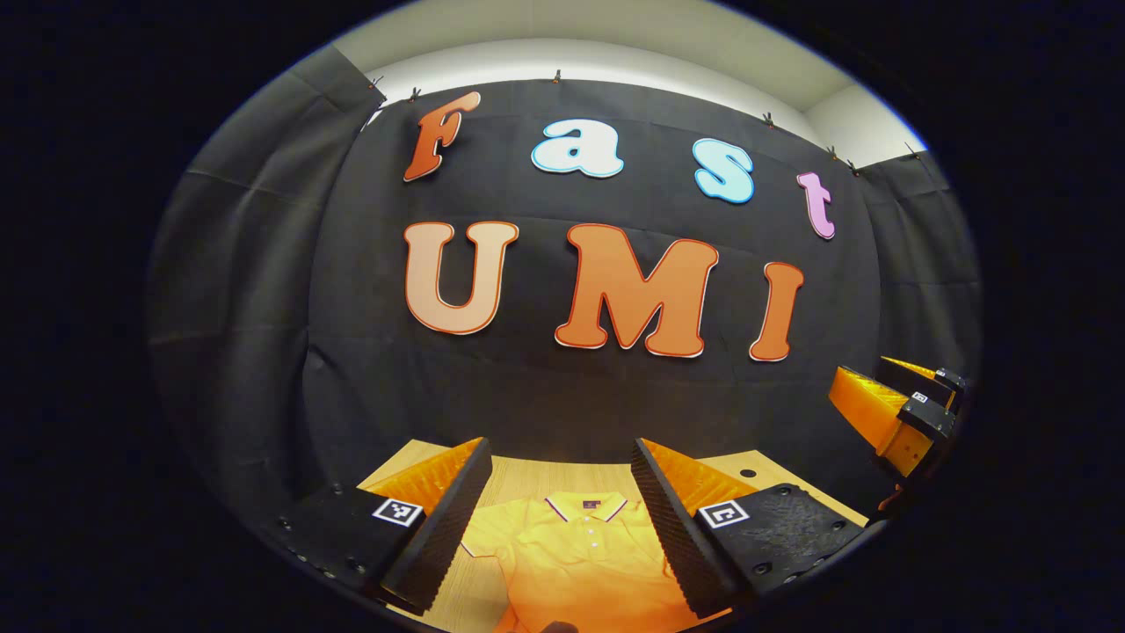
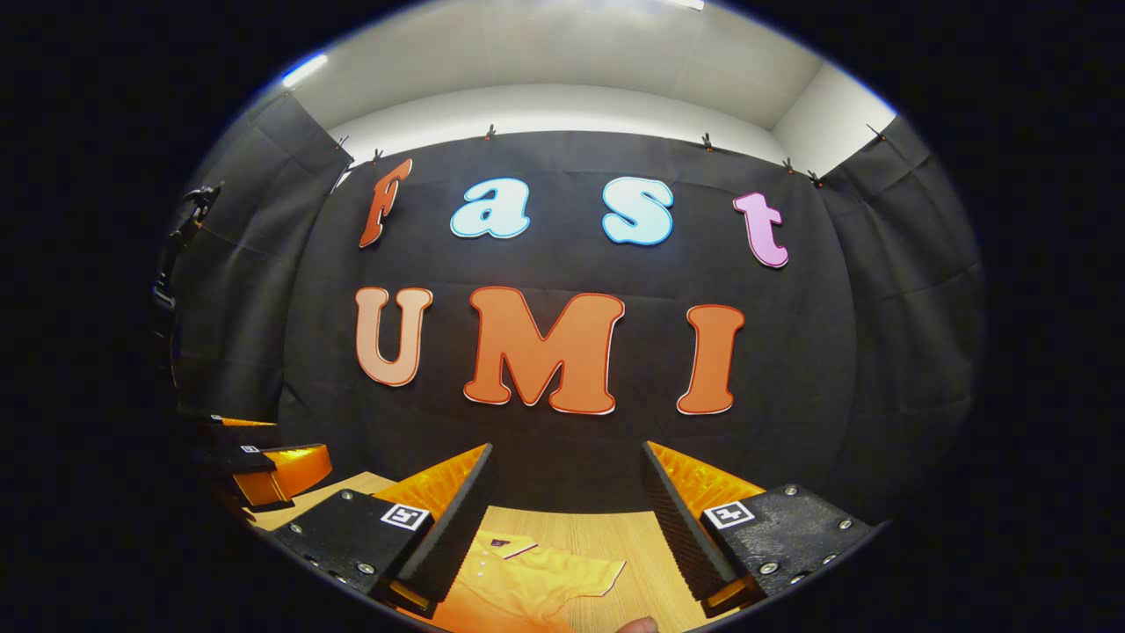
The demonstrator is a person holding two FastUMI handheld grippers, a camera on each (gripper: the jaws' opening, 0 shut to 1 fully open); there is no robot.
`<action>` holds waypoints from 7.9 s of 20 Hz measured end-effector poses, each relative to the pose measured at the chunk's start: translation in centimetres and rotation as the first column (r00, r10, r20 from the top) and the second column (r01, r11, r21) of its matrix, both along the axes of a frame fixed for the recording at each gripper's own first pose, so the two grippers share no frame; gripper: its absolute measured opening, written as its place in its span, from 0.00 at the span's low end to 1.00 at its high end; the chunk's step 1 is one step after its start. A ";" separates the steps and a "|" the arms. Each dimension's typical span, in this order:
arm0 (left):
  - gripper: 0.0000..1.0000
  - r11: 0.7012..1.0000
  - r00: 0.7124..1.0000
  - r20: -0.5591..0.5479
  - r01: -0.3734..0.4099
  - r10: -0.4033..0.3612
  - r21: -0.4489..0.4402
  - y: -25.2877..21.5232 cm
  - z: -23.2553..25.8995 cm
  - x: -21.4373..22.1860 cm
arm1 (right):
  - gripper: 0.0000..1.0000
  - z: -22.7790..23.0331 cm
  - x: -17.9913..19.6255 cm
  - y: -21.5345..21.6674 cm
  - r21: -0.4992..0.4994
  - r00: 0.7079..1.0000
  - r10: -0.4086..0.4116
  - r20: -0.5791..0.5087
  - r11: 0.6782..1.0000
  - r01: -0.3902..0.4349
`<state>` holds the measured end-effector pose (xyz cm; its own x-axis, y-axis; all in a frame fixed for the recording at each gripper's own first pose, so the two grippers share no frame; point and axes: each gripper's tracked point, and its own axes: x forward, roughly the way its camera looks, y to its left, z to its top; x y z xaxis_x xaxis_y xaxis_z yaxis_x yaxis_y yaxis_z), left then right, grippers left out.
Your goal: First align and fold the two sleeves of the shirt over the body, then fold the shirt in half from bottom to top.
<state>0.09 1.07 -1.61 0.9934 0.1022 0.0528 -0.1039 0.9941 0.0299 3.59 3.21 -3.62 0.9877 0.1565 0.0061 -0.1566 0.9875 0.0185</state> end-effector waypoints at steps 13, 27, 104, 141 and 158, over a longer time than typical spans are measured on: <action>0.98 0.996 0.999 0.035 -0.015 0.011 0.087 -1.9 -0.5 0.6 | 0.98 -8.6 5.4 -4.2 -0.058 0.989 -0.020 -0.147 0.998 0.011; 0.98 0.980 0.989 0.046 -0.148 0.143 0.133 -2.0 -0.9 0.2 | 0.98 -21.7 12.3 -5.5 -0.061 0.904 0.009 -0.427 0.997 -0.039; 0.99 0.884 0.859 -0.209 -0.451 0.468 0.127 3.9 -10.2 -4.5 | 0.48 -39.0 14.2 14.1 0.242 0.098 0.300 -0.949 0.891 -0.385; 0.98 0.961 0.500 -0.866 -0.233 -0.014 -0.150 20.2 -31.6 21.7 | 0.96 -28.7 2.3 1.3 0.026 0.512 -0.031 -0.858 0.994 0.104; 0.12 0.961 0.340 -0.940 -0.262 0.008 -0.087 19.5 -37.0 23.8 | 0.96 -25.8 -2.9 -1.0 -0.015 0.637 -0.097 -0.764 0.991 0.133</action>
